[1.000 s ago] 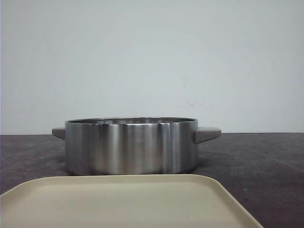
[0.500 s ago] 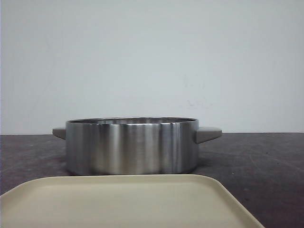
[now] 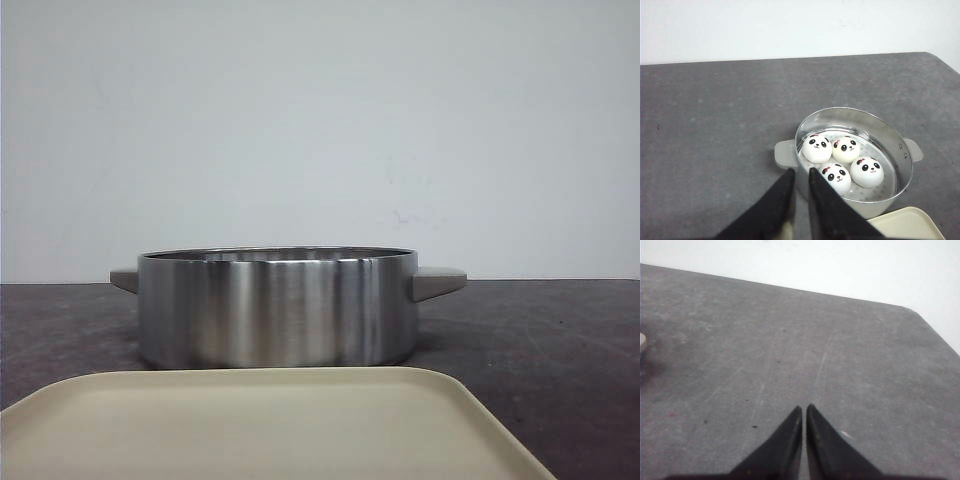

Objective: Steam buns

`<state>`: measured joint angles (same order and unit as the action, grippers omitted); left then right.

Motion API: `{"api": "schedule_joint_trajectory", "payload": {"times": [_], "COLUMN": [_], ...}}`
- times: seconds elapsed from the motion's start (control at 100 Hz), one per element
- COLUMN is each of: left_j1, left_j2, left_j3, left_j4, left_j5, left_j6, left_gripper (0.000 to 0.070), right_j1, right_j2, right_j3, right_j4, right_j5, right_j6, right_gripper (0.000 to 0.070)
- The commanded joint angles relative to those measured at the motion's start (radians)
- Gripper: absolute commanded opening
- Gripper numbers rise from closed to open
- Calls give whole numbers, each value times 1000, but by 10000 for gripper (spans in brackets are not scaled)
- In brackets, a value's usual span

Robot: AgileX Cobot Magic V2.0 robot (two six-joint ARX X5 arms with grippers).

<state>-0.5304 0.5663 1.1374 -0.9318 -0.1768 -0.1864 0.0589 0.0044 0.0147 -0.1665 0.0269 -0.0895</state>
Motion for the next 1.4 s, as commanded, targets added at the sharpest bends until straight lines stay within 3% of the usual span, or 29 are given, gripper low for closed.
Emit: {"api": "schedule_joint_trajectory", "payload": {"times": [0.0, 0.92, 1.0, 1.08, 1.26, 1.39], "left_j1": [-4, 24, 66, 124, 261, 354], "left_j2": [2, -16, -26, -43, -132, -226], "left_j3": [17, 14, -20, -106, -413, -621], "left_j4": [12, 27, 90, 204, 563, 715], "left_j5": [0, -2, 27, 112, 246, 301], "left_j6": [-5, 7, -3, 25, 13, 9], "left_gripper": [3, 3, 3, 3, 3, 3], "right_j1": [2, 2, 2, 2, 2, 2], "right_j2": [-1, -1, -1, -1, -1, -1], "right_j3": [-2, -2, -2, -2, -2, -2], "right_j4": [9, 9, 9, 9, 9, 9], "right_j5": [0, 0, 0, 0, 0, 0], "right_j6": [-4, -4, -4, -4, -4, -4], "right_gripper": [7, 7, 7, 7, 8, 7]}}
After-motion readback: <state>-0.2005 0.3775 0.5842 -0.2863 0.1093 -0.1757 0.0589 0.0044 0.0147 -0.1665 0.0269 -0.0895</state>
